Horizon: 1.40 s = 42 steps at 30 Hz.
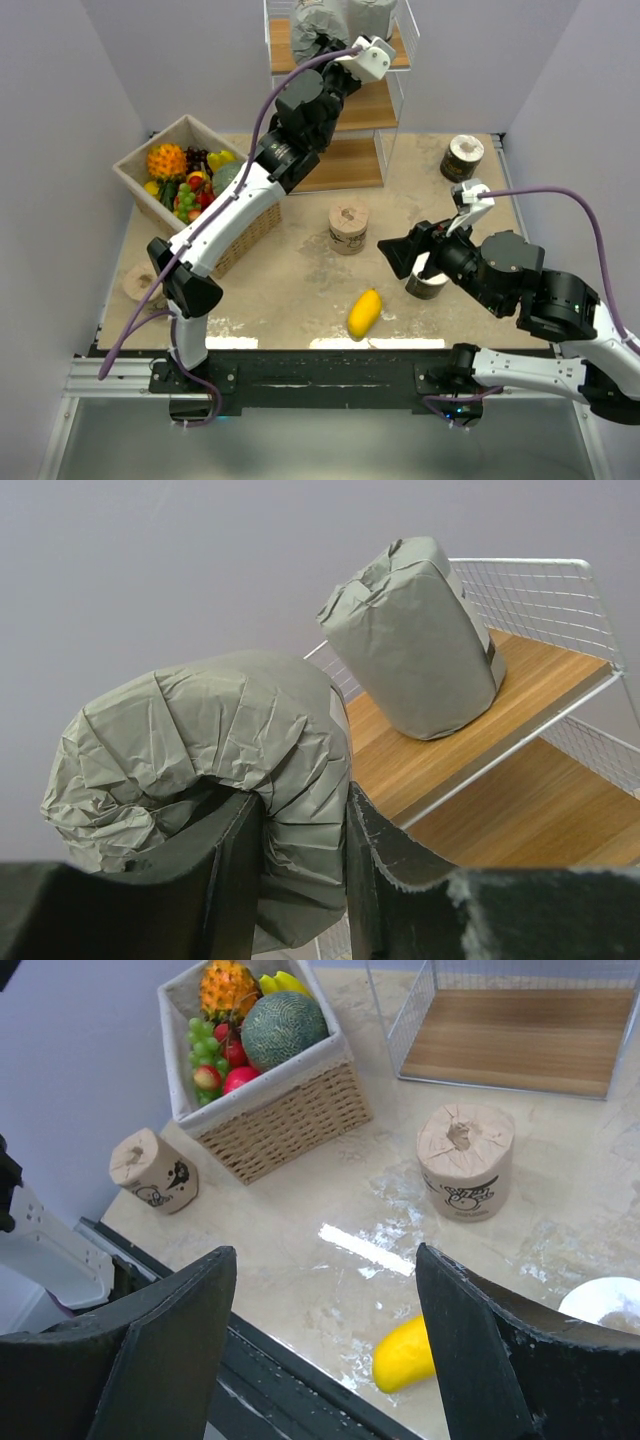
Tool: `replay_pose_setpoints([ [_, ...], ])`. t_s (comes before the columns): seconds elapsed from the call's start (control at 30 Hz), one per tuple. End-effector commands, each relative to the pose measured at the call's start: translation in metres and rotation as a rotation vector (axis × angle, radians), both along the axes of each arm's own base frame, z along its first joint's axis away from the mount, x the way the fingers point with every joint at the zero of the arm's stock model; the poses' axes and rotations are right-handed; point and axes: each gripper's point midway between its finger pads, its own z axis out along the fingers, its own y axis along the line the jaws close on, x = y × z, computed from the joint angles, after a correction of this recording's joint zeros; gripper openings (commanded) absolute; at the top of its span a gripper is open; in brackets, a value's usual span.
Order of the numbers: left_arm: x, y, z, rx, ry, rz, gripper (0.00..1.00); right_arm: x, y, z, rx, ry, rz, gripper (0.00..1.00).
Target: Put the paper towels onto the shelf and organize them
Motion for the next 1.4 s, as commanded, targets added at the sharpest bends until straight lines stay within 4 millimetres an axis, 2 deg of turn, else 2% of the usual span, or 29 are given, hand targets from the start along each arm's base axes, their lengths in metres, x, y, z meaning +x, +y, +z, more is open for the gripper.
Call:
replay_pose_setpoints([
  [0.0, -0.009, 0.012, 0.047, -0.08, -0.128, -0.009, 0.38, -0.005, -0.003, 0.022, 0.054, -0.03, 0.024, 0.76],
  [0.23, -0.002, 0.007, 0.039, -0.085, -0.115, -0.025, 0.38, -0.004, -0.006, 0.027, 0.079, -0.046, 0.016, 0.76],
  [0.5, 0.009, 0.008, 0.04, -0.103, -0.138, -0.037, 0.41, -0.005, -0.015, 0.031, 0.109, -0.082, 0.002, 0.77],
  [0.67, 0.016, 0.003, 0.031, -0.097, -0.123, -0.036, 0.42, -0.004, -0.02, 0.038, 0.11, -0.103, -0.011, 0.77],
  [1.03, 0.029, -0.001, 0.016, -0.072, -0.113, -0.023, 0.43, -0.001, -0.019, 0.035, 0.103, -0.118, -0.018, 0.78],
  [1.37, 0.035, 0.009, 0.034, -0.144, -0.166, -0.017, 0.57, 0.004, -0.01, 0.032, 0.066, -0.132, -0.013, 0.79],
])
